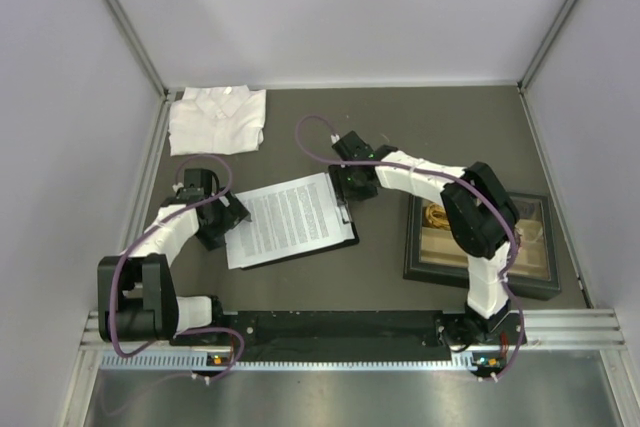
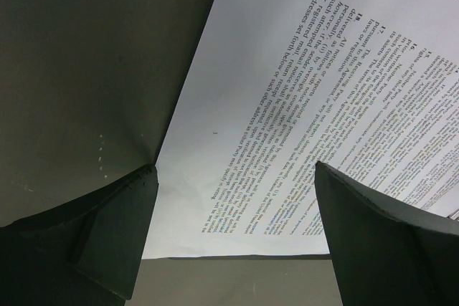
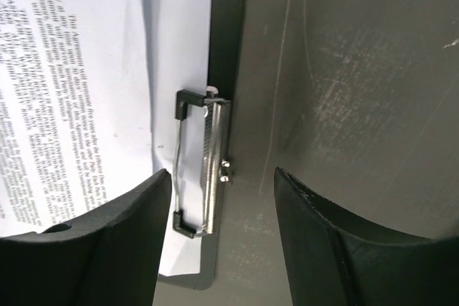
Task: Put the files into the folder
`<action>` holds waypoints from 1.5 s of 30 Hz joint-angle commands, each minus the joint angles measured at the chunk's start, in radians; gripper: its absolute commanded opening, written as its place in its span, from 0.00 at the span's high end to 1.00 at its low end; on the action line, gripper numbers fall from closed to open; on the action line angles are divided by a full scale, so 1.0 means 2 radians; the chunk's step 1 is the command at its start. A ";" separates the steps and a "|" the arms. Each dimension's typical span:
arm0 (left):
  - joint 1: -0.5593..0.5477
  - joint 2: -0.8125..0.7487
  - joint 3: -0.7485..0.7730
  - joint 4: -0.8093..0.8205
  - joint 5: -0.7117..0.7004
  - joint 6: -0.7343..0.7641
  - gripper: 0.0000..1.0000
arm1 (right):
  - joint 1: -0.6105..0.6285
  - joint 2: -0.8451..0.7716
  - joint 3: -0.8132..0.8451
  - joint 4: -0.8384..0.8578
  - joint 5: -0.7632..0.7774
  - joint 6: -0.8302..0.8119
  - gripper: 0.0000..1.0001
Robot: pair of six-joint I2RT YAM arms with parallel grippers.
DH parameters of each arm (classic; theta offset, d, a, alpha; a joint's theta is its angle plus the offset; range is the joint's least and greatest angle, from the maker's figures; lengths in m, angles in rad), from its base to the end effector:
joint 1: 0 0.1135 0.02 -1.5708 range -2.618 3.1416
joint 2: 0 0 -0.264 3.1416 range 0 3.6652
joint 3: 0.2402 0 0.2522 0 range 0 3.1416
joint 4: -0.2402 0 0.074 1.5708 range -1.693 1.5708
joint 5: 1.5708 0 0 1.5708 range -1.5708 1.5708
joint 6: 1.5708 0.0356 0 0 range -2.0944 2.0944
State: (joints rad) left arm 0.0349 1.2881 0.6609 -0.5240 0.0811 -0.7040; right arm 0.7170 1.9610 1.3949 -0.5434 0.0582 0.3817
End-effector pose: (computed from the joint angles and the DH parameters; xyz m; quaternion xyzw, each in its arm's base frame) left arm 0.2245 0.0050 0.1719 -0.3450 0.9144 -0.1058 0.1835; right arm 0.3090 0.2666 0.1788 -0.1558 0.9606 0.0952 0.2097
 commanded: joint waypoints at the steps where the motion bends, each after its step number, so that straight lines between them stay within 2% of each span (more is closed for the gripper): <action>1: 0.002 -0.001 0.007 0.002 -0.004 0.006 0.05 | 0.010 -0.033 0.000 0.011 -0.016 0.010 0.40; 8: 0.002 -0.003 0.009 -0.001 -0.007 0.005 0.04 | 0.015 -0.010 0.009 0.011 -0.009 0.015 0.41; 17: 0.002 -0.032 0.020 -0.019 -0.016 0.001 0.03 | 0.020 0.014 0.013 0.003 0.013 0.021 0.53; 24: 0.010 -0.021 0.038 -0.033 -0.036 0.003 0.02 | 0.029 0.026 0.024 -0.017 0.048 0.035 0.54; 29: 0.021 0.000 0.030 -0.020 -0.031 -0.002 0.02 | 0.042 0.043 0.033 -0.043 0.087 0.049 0.54; 34: 0.029 0.010 -0.001 0.023 -0.014 -0.015 0.02 | 0.044 0.059 0.027 -0.048 0.087 0.061 0.56; 39: 0.029 0.038 -0.007 0.037 0.022 -0.015 0.02 | 0.043 0.060 0.018 -0.035 0.079 0.068 0.73; 40: 0.029 0.039 -0.008 0.040 0.025 -0.015 0.02 | 0.043 0.060 0.019 -0.034 0.076 0.068 0.82; 43: 0.028 0.039 -0.014 0.044 0.030 -0.017 0.03 | 0.043 0.060 0.018 -0.030 0.068 0.067 1.00; 45: 0.028 0.035 -0.017 0.044 0.029 -0.015 0.03 | 0.040 0.060 0.016 -0.024 0.058 0.066 1.00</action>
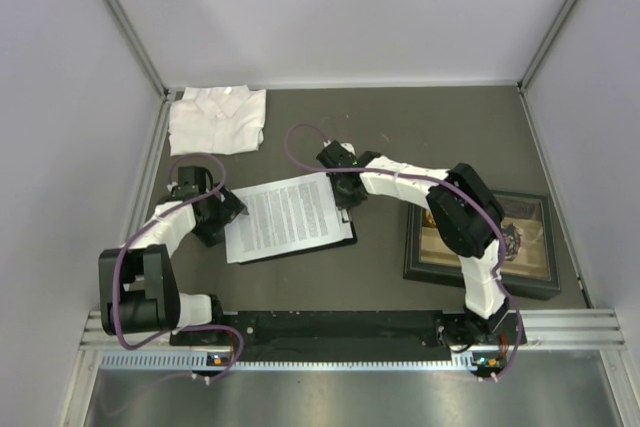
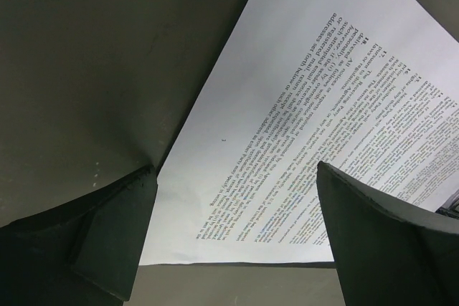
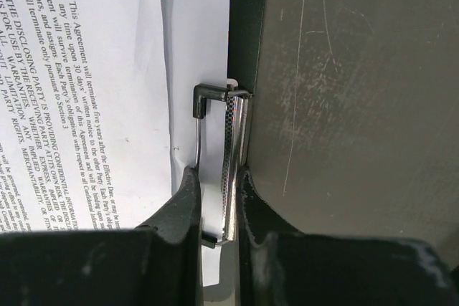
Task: Put the files into the folder
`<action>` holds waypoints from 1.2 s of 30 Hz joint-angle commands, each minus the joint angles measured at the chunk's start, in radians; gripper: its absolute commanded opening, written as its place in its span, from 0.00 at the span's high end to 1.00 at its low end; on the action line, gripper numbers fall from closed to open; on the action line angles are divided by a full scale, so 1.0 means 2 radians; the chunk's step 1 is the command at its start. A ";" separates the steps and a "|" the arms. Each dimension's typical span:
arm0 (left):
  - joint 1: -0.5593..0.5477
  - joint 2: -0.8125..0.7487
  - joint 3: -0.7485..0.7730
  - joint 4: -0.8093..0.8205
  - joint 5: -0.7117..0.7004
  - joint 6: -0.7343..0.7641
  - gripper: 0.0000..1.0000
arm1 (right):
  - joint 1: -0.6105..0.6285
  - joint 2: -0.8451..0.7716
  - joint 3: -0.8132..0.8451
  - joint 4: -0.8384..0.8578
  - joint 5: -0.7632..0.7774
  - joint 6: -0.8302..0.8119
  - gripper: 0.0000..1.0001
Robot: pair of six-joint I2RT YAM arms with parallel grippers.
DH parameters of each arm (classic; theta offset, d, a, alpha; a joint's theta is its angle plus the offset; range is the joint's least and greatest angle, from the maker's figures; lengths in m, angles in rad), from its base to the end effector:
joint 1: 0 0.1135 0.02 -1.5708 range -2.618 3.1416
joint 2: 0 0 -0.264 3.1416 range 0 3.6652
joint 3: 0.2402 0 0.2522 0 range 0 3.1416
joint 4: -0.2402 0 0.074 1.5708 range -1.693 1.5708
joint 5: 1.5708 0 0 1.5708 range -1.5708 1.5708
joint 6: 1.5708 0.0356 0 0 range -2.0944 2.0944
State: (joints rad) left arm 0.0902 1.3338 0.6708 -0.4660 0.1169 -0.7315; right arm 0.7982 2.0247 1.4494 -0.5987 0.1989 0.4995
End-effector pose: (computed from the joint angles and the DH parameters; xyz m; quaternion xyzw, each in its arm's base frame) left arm 0.2342 0.0170 0.1678 -0.3773 0.8981 -0.1230 0.1896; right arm 0.2954 0.2930 0.1674 -0.1258 0.9676 0.0410 0.2151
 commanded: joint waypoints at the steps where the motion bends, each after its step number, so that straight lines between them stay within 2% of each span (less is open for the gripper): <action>1: 0.000 0.010 -0.023 0.016 0.010 -0.001 0.03 | -0.001 0.028 -0.014 0.005 -0.017 0.006 1.00; 8: 0.000 0.007 -0.031 0.021 0.017 0.004 0.04 | -0.019 -0.001 -0.057 0.058 -0.063 0.001 1.00; 15: 0.000 0.024 -0.027 0.021 0.017 0.017 0.04 | -0.052 -0.012 -0.106 0.130 -0.178 -0.008 1.00; 21: -0.001 0.026 -0.021 0.017 0.013 0.031 0.04 | -0.063 -0.016 -0.120 0.154 -0.207 -0.009 1.00; 29: 0.000 0.030 -0.018 0.012 -0.004 0.035 0.04 | -0.072 -0.014 -0.126 0.161 -0.208 -0.004 1.00; 36: 0.000 -0.010 0.017 -0.048 -0.054 0.038 0.02 | -0.071 -0.010 -0.124 0.152 -0.194 -0.001 1.00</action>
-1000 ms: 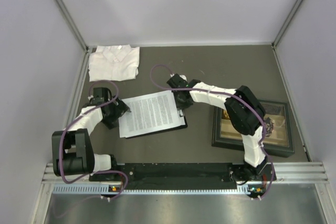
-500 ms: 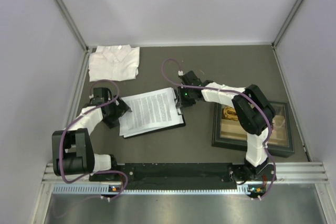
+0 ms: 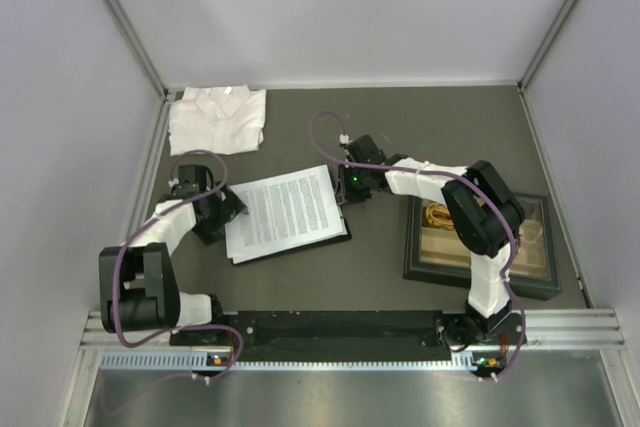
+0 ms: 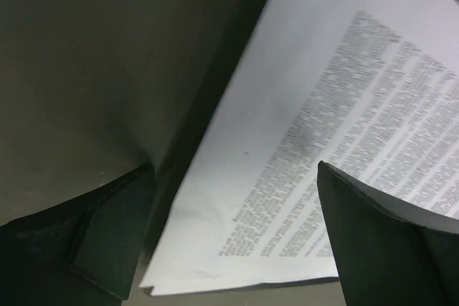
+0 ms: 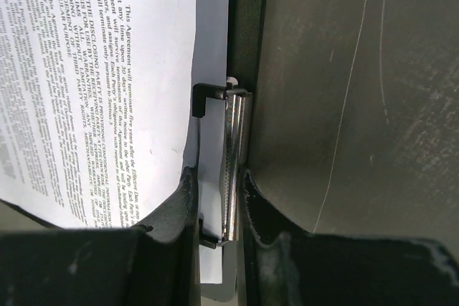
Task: Put the files into the folder
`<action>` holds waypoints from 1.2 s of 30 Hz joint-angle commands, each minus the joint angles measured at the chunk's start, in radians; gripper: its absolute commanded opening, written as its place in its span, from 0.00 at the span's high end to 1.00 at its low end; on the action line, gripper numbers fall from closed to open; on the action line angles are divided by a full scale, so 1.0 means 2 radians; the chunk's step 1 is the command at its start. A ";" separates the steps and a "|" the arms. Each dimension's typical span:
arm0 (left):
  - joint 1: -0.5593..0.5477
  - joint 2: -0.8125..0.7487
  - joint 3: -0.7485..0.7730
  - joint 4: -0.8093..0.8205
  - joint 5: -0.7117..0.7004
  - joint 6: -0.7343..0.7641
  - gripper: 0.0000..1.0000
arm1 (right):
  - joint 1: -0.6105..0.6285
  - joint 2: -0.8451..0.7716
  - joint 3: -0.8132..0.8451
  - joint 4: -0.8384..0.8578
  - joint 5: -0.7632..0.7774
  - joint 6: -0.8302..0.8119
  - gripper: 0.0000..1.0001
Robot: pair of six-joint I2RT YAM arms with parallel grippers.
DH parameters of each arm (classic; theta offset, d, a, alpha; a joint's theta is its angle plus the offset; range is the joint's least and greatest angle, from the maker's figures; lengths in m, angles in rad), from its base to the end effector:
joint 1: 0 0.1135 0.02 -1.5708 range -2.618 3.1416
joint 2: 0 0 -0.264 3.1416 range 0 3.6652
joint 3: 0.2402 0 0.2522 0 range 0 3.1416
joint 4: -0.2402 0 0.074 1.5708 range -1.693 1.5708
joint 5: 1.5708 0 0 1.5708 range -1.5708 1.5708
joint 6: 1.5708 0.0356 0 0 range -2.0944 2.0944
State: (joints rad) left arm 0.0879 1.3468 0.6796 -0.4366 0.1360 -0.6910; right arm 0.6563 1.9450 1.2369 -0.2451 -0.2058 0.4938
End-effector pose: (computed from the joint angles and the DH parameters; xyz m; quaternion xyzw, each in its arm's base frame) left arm 0.2396 0.0163 0.1689 -0.3540 0.9039 -0.1317 0.2008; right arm 0.3161 0.2527 0.1567 -0.1080 0.9420 0.2465 0.2005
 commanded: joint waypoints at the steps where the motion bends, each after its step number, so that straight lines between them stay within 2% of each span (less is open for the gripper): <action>1: 0.001 -0.032 0.022 -0.069 -0.063 0.018 0.02 | 0.000 0.031 -0.017 -0.029 0.009 0.003 1.00; 4: 0.001 -0.063 0.043 -0.094 -0.087 0.014 0.02 | 0.000 0.032 -0.014 -0.031 0.014 0.005 1.00; 8: 0.001 -0.104 0.056 -0.102 -0.086 0.015 0.02 | 0.000 0.035 -0.013 -0.032 0.017 0.005 1.00; 12: 0.001 -0.120 0.052 -0.091 -0.032 0.007 0.05 | 0.000 0.035 -0.012 -0.034 0.018 0.005 1.00; 18: -0.007 -0.104 0.054 -0.059 0.044 0.009 0.13 | -0.001 0.034 -0.012 -0.035 0.019 0.005 1.00; 20: -0.011 -0.108 0.053 -0.035 0.100 0.006 0.18 | 0.000 0.035 -0.012 -0.035 0.018 0.005 1.00; 21: -0.020 -0.111 0.050 0.002 0.120 0.002 0.22 | -0.001 0.035 -0.010 -0.036 0.018 0.005 1.00; 23: -0.036 -0.110 0.043 0.039 0.162 -0.019 0.24 | 0.001 0.038 -0.009 -0.036 0.017 0.005 1.00; 27: -0.104 -0.067 0.035 0.141 0.225 -0.064 0.32 | 0.000 0.040 -0.006 -0.037 0.016 0.004 1.00; 28: -0.114 -0.045 0.041 0.151 0.225 -0.076 0.37 | 0.000 0.040 -0.006 -0.039 0.016 0.004 1.00; 30: -0.142 -0.031 0.046 0.167 0.210 -0.084 0.38 | -0.001 0.041 -0.005 -0.039 0.015 0.004 1.00; 32: -0.157 -0.010 0.041 0.216 0.205 -0.105 0.38 | 0.000 0.041 -0.006 -0.039 0.015 0.005 1.00; 36: -0.186 0.067 0.051 0.289 0.230 -0.134 0.40 | 0.000 0.041 -0.004 -0.038 0.013 0.004 1.00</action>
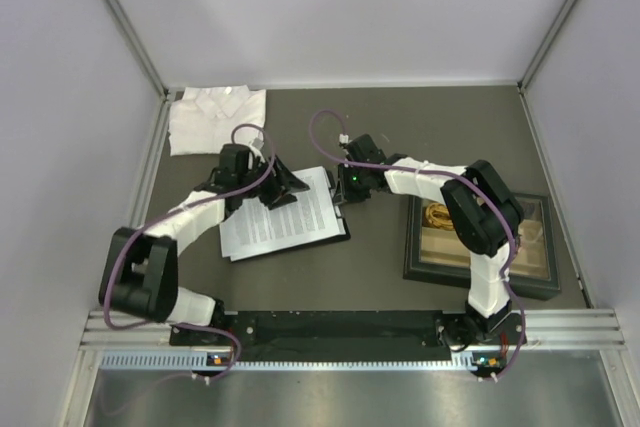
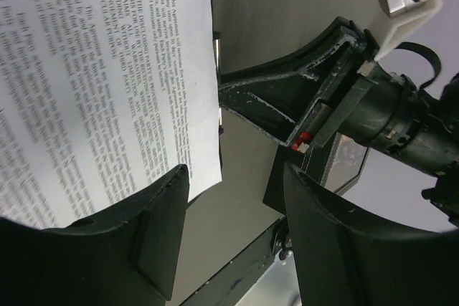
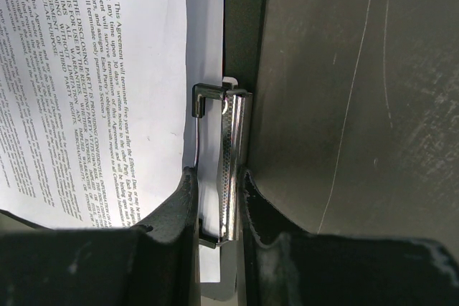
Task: Put the files into the folder
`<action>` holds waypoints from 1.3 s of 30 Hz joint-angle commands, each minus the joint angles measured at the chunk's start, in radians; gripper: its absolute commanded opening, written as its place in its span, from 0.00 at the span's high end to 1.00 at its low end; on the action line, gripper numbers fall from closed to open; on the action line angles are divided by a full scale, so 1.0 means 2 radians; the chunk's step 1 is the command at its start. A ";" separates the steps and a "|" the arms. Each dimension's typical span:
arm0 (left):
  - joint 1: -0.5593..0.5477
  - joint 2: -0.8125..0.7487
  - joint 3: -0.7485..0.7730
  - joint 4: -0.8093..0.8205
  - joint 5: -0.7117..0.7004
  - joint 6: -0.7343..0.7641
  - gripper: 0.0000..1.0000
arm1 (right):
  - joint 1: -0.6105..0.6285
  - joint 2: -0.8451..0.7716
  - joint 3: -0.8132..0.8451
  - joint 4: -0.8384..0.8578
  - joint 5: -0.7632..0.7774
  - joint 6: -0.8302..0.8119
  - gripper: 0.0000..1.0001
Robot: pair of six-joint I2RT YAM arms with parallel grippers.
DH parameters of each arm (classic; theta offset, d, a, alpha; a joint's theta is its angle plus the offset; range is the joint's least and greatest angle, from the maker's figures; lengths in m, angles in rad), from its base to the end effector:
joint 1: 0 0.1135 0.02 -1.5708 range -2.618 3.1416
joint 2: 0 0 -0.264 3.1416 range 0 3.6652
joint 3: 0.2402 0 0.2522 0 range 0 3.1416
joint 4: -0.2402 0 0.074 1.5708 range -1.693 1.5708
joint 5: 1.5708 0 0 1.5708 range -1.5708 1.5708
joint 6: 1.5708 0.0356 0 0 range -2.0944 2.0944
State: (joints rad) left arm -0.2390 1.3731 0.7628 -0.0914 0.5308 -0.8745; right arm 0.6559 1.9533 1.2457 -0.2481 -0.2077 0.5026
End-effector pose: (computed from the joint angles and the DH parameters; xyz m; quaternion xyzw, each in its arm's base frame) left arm 0.2709 -0.0846 0.2135 -0.1686 0.8660 -0.4167 0.2192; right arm 0.3177 0.2537 0.1559 -0.1039 0.9428 0.2475 0.1979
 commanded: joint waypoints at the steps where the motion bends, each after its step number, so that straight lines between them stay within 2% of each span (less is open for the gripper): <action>1: -0.028 0.082 0.014 0.126 0.031 -0.047 0.41 | 0.000 0.037 -0.008 -0.036 0.014 -0.001 1.00; 7: -0.070 0.171 0.057 0.155 0.025 -0.041 0.43 | 0.000 0.038 -0.009 -0.037 0.014 0.000 1.00; 15: -0.071 0.190 0.039 0.102 -0.040 -0.018 0.45 | -0.001 0.040 -0.009 -0.038 0.014 0.003 1.00; 19: -0.066 0.215 0.024 0.092 -0.048 -0.014 0.45 | -0.003 0.040 -0.010 -0.037 0.013 0.003 1.00; 32: -0.081 0.259 0.045 0.133 0.005 -0.021 0.43 | -0.003 0.046 -0.005 -0.035 0.000 -0.004 1.00; 37: -0.092 0.276 0.063 0.134 0.018 -0.026 0.38 | -0.002 0.042 -0.008 -0.032 0.006 -0.001 1.00; 39: -0.091 0.265 0.070 0.113 0.002 -0.008 0.37 | -0.002 0.040 -0.011 -0.033 0.008 0.000 1.00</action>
State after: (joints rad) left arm -0.3862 1.8622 0.8906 0.1982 0.6174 -0.9489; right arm 0.6445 1.9640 1.2583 -0.2539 -0.2340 0.5167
